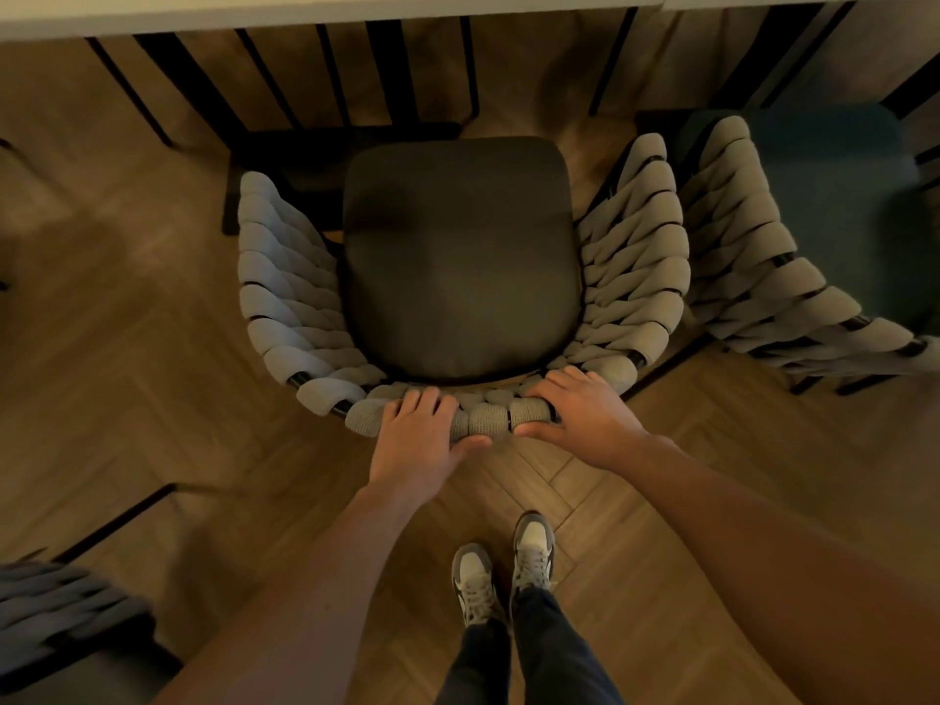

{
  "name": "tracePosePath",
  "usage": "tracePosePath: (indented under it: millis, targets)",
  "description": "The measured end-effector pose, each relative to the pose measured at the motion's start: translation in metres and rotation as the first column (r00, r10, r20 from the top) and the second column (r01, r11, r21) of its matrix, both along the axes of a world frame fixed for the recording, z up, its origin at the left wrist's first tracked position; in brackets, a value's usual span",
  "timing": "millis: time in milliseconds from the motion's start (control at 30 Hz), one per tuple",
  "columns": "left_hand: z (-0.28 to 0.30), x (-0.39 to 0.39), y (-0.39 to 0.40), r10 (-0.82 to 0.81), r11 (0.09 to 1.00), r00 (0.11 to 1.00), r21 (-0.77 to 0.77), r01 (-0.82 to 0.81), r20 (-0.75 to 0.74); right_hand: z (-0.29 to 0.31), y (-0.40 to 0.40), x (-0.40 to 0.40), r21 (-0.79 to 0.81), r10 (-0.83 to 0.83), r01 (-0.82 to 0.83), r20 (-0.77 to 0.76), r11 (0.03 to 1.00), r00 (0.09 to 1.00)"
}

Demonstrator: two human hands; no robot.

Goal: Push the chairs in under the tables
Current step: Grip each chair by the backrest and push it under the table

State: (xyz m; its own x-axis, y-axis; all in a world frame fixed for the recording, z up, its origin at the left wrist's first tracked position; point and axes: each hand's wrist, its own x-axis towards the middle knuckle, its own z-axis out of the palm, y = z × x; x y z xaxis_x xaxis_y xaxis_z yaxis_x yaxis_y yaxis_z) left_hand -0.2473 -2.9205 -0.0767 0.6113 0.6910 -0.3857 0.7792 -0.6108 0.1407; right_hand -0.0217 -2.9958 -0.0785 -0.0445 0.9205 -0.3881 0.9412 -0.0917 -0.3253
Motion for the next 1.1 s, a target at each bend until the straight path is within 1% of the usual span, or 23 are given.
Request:
tracePosePath:
  millis: [167, 400, 733, 867, 967, 1033, 1100]
  targets:
    - [-0.002, 0.016, 0.02, 0.008, 1.0, 1.0, -0.026, -0.007, 0.018, 0.002, 0.023, 0.016, -0.038, -0.007, 0.006, -0.028, 0.999, 1.0]
    - [-0.004, 0.03, 0.046, 0.005, 1.0, 0.999, -0.009, -0.005, 0.038, 0.004, 0.051, 0.031, -0.067, -0.003, 0.001, -0.031, 0.998, 1.0]
    - [-0.002, 0.03, 0.048, 0.01, 1.0, 0.998, -0.013, -0.009, 0.067, 0.007, 0.052, 0.031, -0.047, 0.012, -0.011, 0.002, 0.999, 1.0]
    - [0.001, 0.032, 0.049, 0.038, 0.998, 0.998, -0.049, -0.036, 0.04, 0.008, 0.051, 0.03, -0.053, -0.009, 0.009, 0.001, 0.999, 1.0]
    - [0.009, 0.032, 0.04, 0.109, 0.994, 0.993, -0.032, -0.107, 0.052, 0.009, 0.039, 0.02, 0.032, -0.117, 0.117, 0.008, 0.993, 0.993]
    - [0.016, 0.028, 0.027, 0.201, 0.979, 0.971, -0.001, -0.202, 0.13, 0.014, 0.025, 0.004, 0.141, -0.176, 0.179, -0.028, 0.974, 0.984]
    - [0.026, 0.018, 0.01, 0.278, 0.957, 0.935, 0.023, -0.29, 0.221, 0.02, 0.008, -0.019, 0.223, -0.183, 0.202, -0.104, 0.954, 0.978]
